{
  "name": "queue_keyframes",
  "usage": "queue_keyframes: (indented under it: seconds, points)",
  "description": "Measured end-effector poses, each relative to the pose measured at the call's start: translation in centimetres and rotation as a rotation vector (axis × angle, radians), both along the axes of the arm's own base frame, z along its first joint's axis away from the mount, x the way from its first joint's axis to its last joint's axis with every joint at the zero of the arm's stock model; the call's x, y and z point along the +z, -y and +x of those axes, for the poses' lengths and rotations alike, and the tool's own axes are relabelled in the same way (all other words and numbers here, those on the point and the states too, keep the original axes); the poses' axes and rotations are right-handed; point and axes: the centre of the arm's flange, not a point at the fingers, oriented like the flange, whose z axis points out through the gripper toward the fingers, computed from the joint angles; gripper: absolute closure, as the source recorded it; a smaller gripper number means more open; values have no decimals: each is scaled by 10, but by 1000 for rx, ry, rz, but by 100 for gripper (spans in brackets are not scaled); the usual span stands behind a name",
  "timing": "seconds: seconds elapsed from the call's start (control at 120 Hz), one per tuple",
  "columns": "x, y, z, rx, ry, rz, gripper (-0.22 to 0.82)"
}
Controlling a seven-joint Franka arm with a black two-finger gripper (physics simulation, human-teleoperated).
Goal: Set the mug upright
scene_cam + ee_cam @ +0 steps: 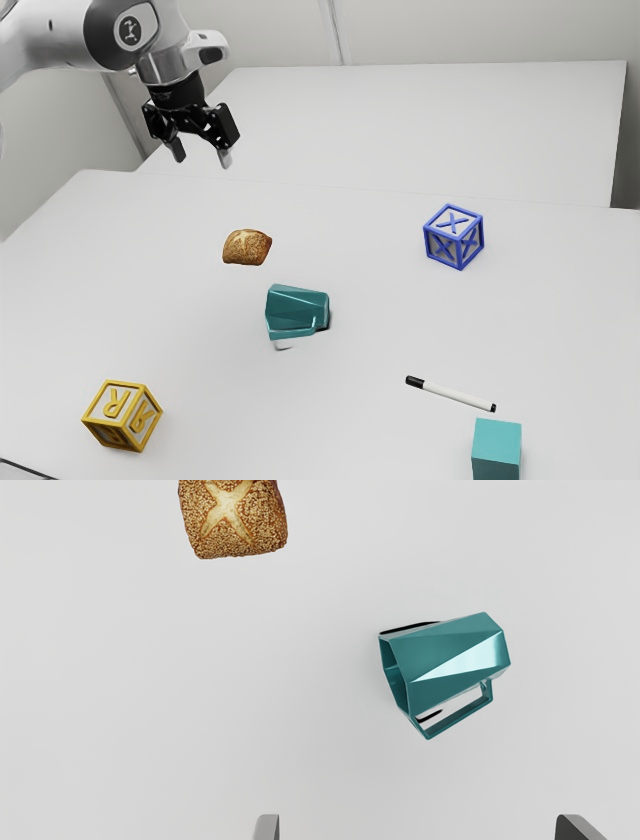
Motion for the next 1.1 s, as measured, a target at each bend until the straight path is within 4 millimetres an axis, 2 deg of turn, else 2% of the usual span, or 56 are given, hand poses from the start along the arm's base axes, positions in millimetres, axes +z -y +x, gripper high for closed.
queue_keyframes:
  seconds: [0.508, 0.708, 0.842, 1.1]
  points:
    - [-9, -7, -3, 22, -31, -31, 0]
    - [-53, -4, -18, 40, -96, -114, 0]
    - [-92, -3, -31, 36, -116, -184, 0]
    - [-160, -28, -47, 65, -81, -393, 0]
